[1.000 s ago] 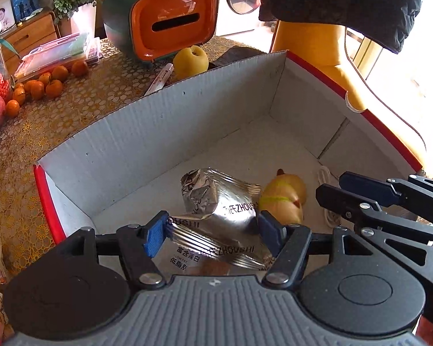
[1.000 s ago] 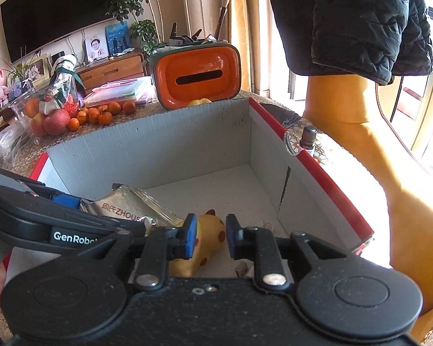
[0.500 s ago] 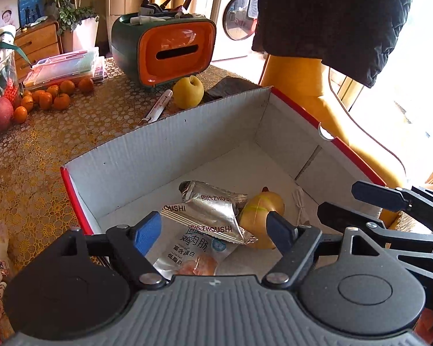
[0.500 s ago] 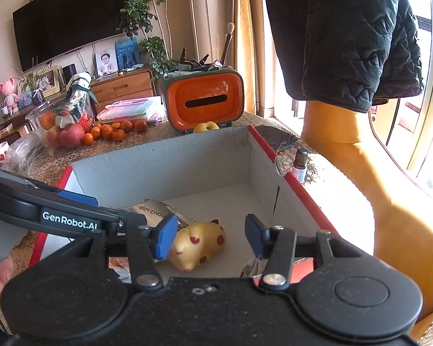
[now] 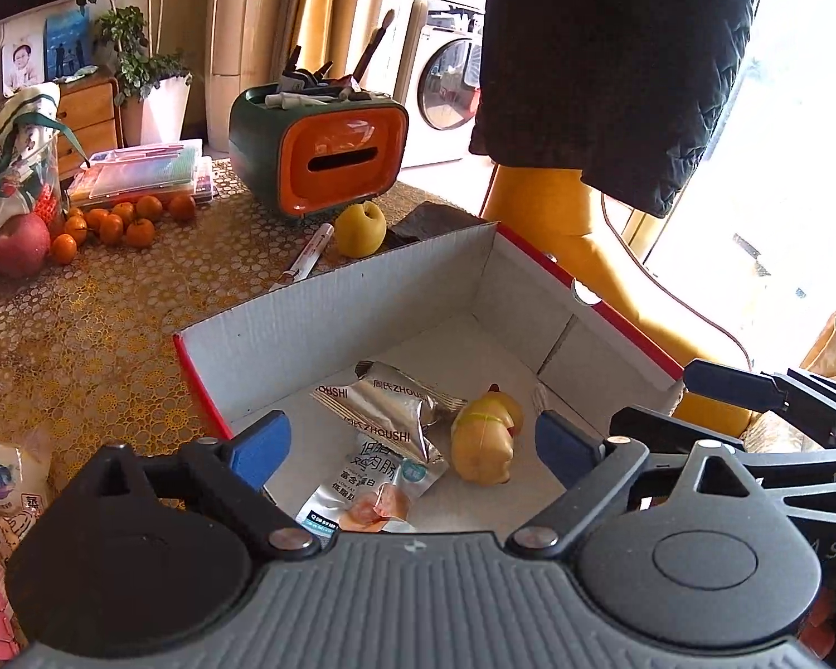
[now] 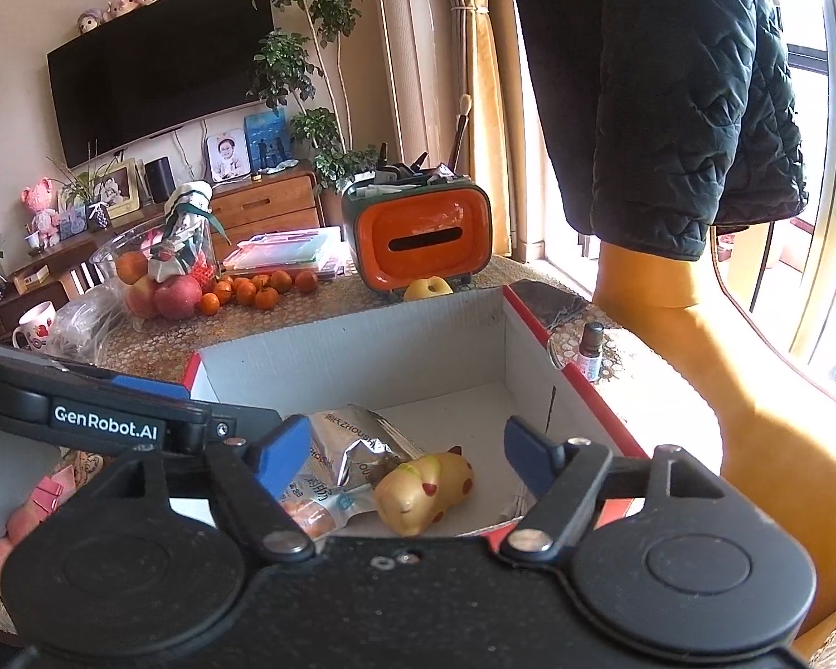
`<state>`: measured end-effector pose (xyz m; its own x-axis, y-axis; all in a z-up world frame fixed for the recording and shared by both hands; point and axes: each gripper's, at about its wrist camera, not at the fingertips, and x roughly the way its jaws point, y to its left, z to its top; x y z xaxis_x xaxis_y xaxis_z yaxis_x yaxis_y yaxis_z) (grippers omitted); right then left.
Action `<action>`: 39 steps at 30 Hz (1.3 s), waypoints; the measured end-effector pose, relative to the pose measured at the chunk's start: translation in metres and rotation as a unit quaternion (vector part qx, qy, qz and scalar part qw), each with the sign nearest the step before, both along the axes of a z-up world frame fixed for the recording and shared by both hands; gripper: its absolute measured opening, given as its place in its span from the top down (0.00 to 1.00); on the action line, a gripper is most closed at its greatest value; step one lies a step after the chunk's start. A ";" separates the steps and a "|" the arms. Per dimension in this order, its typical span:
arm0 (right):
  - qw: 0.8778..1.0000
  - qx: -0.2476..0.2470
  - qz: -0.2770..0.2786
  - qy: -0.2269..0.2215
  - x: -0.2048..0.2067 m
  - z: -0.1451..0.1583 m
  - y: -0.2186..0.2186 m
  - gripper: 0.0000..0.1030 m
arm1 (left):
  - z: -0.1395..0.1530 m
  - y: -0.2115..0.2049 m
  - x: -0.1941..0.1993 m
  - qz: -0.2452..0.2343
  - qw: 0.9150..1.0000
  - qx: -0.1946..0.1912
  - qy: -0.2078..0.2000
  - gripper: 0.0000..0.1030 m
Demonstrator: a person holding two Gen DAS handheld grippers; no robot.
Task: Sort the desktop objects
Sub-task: 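Open both tools to drop the silver bag and cable into the box, then move both tools back over the table toward the remaining items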
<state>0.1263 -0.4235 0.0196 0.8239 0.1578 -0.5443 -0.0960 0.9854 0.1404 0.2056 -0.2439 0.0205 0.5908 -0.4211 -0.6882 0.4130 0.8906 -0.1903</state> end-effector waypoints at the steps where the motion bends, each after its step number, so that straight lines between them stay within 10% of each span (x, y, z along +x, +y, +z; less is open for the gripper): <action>1: 1.000 0.002 -0.001 -0.002 -0.002 0.002 0.000 0.22 | 0.001 0.003 -0.002 0.000 1.000 -0.003 -0.001 0.03; 15: 0.999 0.021 -0.004 -0.037 -0.033 0.021 0.018 0.01 | 0.018 0.039 -0.044 0.005 0.998 -0.027 -0.052 0.00; 39: 0.998 0.014 0.037 -0.038 -0.053 0.036 0.099 0.01 | 0.030 0.142 -0.113 0.061 0.993 -0.037 -0.089 0.00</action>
<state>0.0735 -0.3244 0.0554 0.8477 0.2350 -0.4755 -0.1804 0.9708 0.1581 0.0923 -0.1017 0.0501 0.7498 -0.3841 -0.5387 0.3352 0.9226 -0.1912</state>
